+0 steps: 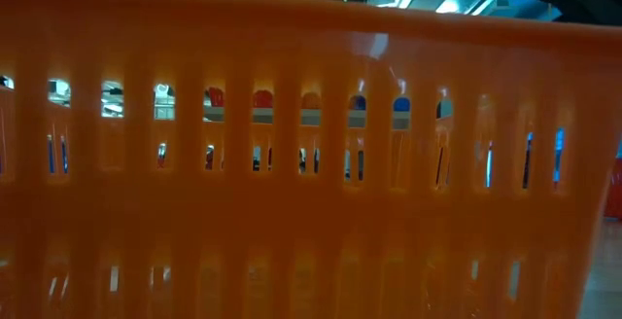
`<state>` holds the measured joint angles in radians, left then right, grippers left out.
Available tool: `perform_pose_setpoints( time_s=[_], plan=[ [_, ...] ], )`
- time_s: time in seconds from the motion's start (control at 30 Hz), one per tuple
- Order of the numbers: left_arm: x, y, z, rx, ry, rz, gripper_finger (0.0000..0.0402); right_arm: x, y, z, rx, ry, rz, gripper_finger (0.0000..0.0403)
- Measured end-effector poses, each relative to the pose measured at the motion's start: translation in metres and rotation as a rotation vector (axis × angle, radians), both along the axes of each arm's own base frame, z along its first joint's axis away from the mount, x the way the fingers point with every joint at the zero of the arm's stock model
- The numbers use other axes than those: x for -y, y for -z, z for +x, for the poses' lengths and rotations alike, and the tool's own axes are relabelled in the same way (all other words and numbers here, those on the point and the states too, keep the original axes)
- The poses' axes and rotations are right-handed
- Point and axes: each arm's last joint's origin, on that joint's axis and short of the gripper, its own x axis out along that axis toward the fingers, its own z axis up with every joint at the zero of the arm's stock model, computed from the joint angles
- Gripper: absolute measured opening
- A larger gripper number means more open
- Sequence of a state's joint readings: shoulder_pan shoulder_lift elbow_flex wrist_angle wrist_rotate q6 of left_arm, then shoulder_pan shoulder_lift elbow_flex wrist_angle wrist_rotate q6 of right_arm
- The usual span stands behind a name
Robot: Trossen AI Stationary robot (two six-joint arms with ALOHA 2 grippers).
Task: Stack baskets on shelf by color
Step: Stack the right orange basket into the orange basket on the shelf, then stack the top red basket into the red basket on the shelf
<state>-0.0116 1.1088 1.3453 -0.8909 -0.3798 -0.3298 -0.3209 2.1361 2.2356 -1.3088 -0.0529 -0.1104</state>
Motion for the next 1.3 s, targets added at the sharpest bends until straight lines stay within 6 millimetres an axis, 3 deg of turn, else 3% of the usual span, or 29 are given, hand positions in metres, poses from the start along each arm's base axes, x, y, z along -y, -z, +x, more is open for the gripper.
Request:
perform_pose_setpoints(
  time_s=[0.17,0.27,0.47,0.77,1.0,1.3],
  plan=[
    [0.0,0.0,0.0,-0.001,0.0,0.0,0.0041,0.0,-0.002,-0.003,-0.009,-0.002,0.016,0.0],
    [0.0,0.002,-0.002,-0.025,-0.002,-0.001,0.0041,-0.007,-0.013,-0.005,0.018,-0.059,0.086,0.0],
    [0.001,0.005,-0.017,-0.063,-0.054,-0.112,0.0041,-0.032,-0.055,-0.016,0.17,-0.173,0.095,0.0],
    [0.015,0.022,-0.039,-0.328,0.023,-0.311,0.0041,-0.064,-0.128,-0.076,0.343,-0.221,0.028,0.0],
    [0.024,0.028,-0.03,-0.389,0.069,-0.315,0.0044,-0.096,-0.149,-0.102,0.367,-0.29,0.022,0.0],
    [0.029,0.047,-0.005,-0.516,0.033,-0.413,0.0095,-0.122,-0.164,-0.122,0.404,-0.313,0.021,0.0]
  ],
)
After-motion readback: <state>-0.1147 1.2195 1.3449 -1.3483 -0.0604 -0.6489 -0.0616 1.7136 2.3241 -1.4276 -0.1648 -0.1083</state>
